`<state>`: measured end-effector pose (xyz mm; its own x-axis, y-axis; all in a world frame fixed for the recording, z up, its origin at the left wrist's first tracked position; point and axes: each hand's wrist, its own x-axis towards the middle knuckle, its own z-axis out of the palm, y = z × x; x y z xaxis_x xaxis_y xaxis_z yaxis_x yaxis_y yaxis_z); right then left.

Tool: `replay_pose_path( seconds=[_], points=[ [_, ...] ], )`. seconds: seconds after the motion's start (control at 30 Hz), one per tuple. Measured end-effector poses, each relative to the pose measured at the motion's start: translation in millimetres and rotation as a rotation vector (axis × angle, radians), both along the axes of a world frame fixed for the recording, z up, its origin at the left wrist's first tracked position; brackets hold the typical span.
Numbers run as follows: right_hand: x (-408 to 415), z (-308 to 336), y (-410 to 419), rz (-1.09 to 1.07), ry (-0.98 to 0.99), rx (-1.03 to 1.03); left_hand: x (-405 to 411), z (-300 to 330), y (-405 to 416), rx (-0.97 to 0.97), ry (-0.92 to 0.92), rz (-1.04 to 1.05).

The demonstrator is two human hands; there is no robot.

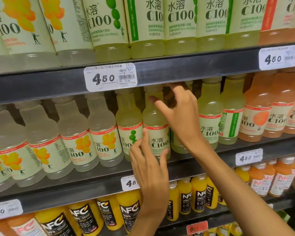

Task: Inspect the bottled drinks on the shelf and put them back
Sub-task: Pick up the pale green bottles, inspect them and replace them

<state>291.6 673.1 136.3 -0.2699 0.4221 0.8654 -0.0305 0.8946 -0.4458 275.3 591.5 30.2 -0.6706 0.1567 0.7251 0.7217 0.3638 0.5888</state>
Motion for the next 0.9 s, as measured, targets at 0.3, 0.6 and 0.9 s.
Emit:
replay_pose_path(
  seconds=[0.3, 0.6, 0.9],
  points=[
    [3.3, 1.1, 1.5, -0.007, -0.089, -0.029, -3.3, 8.8, -3.6, -0.166, -0.014, 0.009],
    [25.5, 11.3, 30.0, -0.05, -0.108, -0.237, 16.2, -1.0, -9.0, -0.149, -0.068, -0.15],
    [23.9, 7.8, 38.8, 0.176, -0.083, -0.271, 36.6, 7.0, 10.7, -0.079, -0.11, -0.2]
  ],
)
